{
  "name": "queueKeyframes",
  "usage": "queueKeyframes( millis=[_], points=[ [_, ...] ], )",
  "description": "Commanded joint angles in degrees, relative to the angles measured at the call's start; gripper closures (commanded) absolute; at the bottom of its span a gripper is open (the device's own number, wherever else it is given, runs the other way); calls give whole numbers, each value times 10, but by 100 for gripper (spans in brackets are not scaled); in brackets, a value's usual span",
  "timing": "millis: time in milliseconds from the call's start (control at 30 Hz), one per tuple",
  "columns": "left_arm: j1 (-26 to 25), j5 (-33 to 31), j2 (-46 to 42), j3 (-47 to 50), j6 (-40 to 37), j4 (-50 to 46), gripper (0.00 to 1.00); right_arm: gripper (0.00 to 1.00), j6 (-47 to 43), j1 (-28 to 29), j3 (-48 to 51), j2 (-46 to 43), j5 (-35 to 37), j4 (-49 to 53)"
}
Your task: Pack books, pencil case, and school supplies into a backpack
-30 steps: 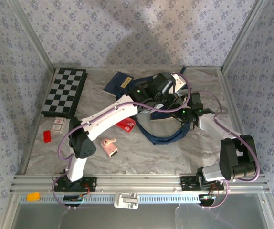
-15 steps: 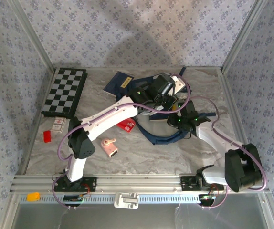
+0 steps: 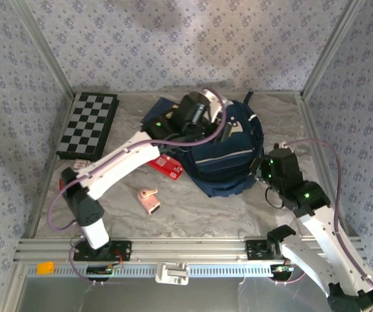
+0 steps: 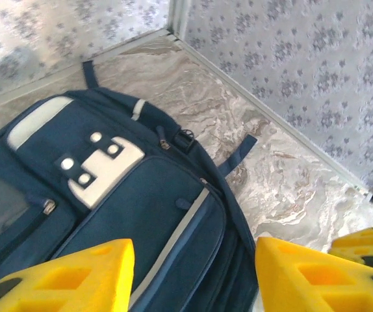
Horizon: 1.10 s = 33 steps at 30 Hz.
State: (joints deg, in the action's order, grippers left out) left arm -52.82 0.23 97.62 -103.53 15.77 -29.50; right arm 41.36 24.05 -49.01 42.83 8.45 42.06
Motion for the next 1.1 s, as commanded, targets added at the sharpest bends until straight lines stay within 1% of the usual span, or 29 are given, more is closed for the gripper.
queueKeyframes(
  millis=[0, 33, 67, 133, 200, 233, 300, 433, 533, 633, 733, 833, 933, 1067],
  points=[
    [58, 0, -64, 59, 63, 8, 46, 73, -32, 28, -30, 92, -58, -15],
    [80, -4, -80, 87, 72, 6, 46, 72, -40, 48, -41, 126, -66, -39],
    [99, -4, -92, 109, 83, 4, 46, 70, -46, 68, -52, 157, -64, -58],
    [152, 6, -117, 156, 104, -5, 45, 67, -48, 111, -86, 228, -53, -105],
    [195, 8, -139, 195, 113, -9, 45, 64, -73, 140, -123, 295, -55, -138],
    [216, 8, -149, 215, 116, -9, 44, 63, -81, 152, -141, 334, -67, -163],
    [257, 10, -159, 247, 120, -8, 43, 60, -99, 170, -179, 405, -85, -202],
    [336, 41, -150, 285, 123, -8, 42, 60, -104, 197, -298, 549, -108, -220],
    [376, 44, -138, 303, 118, 0, 40, 60, -117, 216, -385, 649, -107, -216],
    [411, 58, -120, 313, 121, 11, 39, 60, -126, 217, -469, 741, -122, -209],
    [430, 62, -101, 314, 120, 19, 39, 61, -139, 218, -546, 818, -117, -199],
    [435, 59, -82, 313, 115, 33, 37, 61, -135, 208, -601, 878, -105, -180],
    [435, 58, -55, 308, 109, 54, 35, 60, -129, 187, -632, 920, -101, -196],
    [436, 64, 4, 275, 109, 67, 31, 61, -123, 166, -670, 950, -56, -153]
  ],
)
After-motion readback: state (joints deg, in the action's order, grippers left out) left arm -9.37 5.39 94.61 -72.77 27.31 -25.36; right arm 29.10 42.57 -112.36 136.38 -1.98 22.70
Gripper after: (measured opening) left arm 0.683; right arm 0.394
